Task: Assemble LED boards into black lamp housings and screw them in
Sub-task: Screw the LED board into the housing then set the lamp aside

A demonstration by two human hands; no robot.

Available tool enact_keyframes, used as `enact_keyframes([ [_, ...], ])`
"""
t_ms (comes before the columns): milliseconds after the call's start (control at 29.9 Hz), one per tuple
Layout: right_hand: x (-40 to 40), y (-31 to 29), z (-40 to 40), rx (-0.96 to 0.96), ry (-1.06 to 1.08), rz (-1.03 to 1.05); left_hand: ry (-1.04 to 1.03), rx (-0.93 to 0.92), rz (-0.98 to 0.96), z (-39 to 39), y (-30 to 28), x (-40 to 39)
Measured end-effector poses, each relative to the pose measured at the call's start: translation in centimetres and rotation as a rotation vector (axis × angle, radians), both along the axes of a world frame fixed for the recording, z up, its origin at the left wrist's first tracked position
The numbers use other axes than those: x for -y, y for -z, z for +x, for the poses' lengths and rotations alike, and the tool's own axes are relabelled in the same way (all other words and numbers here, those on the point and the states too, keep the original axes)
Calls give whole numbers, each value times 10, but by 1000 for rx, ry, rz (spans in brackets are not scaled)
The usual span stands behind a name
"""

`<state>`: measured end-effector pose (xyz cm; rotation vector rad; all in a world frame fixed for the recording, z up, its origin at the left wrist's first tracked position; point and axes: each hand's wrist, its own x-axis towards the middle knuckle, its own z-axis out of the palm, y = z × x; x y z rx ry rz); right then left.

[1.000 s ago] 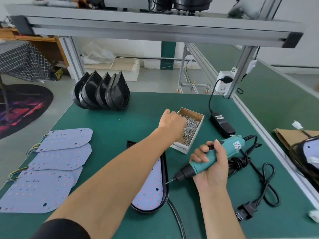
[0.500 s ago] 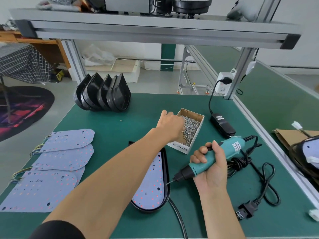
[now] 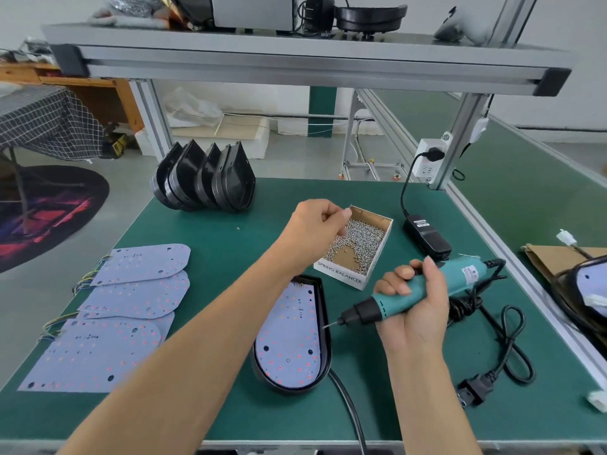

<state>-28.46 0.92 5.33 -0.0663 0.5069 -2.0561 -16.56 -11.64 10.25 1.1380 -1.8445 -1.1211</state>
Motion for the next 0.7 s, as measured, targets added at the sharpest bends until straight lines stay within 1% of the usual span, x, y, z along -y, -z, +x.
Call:
enact_keyframes([
  [134, 0, -22, 6, 118, 32, -117, 37, -331, 164, 33, -5, -51],
  [234, 1, -39, 12, 204, 18, -213, -62, -534, 251, 58, 2, -85],
  [335, 3, -51, 23, 234, 7, -253, -142, -706, 326, 70, 9, -110],
  [435, 5, -58, 33, 211, 24, -250, -213, -821, 360, 71, 12, -124],
  [569, 5, -63, 41, 168, 41, -228, -216, -982, 407, 69, 9, -133],
  [703, 5, -64, 46, 131, 44, -220, -237, -1037, 424, 64, 9, -137],
])
